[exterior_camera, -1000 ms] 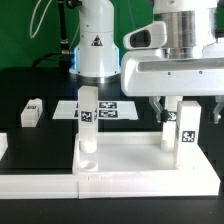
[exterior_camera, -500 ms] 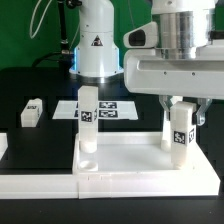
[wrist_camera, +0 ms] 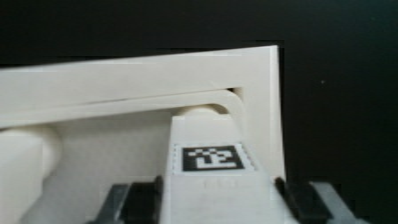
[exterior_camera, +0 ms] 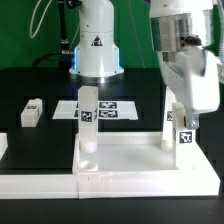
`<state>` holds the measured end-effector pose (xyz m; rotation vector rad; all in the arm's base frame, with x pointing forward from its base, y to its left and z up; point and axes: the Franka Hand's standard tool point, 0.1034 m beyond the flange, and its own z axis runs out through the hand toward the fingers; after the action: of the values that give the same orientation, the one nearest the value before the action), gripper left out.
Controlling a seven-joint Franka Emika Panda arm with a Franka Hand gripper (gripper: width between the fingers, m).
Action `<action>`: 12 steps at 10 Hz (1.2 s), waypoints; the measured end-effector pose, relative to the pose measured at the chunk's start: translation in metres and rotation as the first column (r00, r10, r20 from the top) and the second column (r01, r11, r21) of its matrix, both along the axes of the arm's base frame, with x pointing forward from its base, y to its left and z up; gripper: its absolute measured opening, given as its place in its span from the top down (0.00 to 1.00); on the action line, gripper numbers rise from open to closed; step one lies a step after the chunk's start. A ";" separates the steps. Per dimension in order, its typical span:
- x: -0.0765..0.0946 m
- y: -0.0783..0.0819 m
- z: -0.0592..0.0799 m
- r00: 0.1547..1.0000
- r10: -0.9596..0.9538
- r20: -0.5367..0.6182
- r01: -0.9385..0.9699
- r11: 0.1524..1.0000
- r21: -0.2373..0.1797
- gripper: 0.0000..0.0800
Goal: Assemble desk
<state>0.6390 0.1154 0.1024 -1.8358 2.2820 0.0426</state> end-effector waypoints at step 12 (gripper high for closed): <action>0.003 -0.010 0.004 0.402 0.916 -0.004 -0.895 0.392 -0.211 0.19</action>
Offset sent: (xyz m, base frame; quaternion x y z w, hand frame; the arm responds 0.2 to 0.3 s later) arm 0.0000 0.0000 0.0000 0.0000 0.0000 0.0000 1.0000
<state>0.6418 0.1050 0.1066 -2.8631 0.9077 -0.1057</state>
